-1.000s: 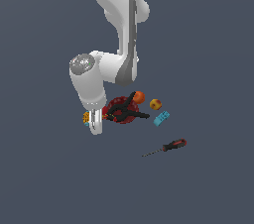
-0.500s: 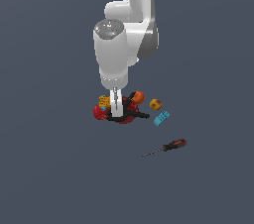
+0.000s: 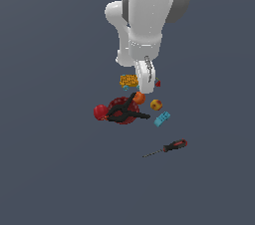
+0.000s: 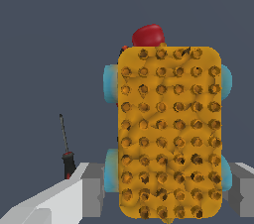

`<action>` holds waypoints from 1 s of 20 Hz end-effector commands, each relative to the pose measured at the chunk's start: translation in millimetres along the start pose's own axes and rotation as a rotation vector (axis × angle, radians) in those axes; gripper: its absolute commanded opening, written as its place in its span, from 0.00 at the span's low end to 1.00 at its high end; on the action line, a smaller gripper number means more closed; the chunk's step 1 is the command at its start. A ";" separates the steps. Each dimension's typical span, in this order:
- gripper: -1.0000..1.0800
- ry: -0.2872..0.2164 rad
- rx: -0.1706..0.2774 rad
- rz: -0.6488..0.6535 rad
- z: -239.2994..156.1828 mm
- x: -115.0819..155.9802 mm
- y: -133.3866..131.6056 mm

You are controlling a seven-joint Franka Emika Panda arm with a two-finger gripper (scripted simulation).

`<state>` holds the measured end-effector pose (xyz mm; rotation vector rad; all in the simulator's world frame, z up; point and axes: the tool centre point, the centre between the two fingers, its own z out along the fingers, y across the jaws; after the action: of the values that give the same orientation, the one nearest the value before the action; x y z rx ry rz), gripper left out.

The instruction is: Pick up a designated object from a clutter of objects.

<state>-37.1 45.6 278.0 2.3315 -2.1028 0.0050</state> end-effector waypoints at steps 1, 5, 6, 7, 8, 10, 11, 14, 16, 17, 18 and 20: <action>0.00 0.002 0.000 0.001 -23.4 -22.4 5.2; 0.00 0.002 0.000 0.001 -59.1 -57.6 11.9; 0.00 0.002 0.000 0.001 -67.9 -66.3 13.5; 0.00 0.001 0.000 0.000 -76.3 -74.9 14.9; 0.00 0.001 0.000 0.000 -84.8 -83.4 16.3; 0.00 0.000 0.000 0.000 -100.6 -99.3 18.8; 0.00 0.000 0.000 -0.001 -107.8 -106.4 19.9; 0.00 -0.002 -0.001 -0.001 -126.6 -125.2 22.2; 0.00 -0.002 -0.001 -0.001 -136.6 -135.3 23.2; 0.00 -0.002 -0.001 -0.001 -141.0 -139.8 23.6; 0.00 -0.003 -0.001 -0.001 -144.8 -143.5 23.9; 0.00 -0.003 -0.001 -0.001 -150.9 -149.8 24.3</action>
<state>-75.9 187.5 422.9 2.3349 -2.1014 0.0011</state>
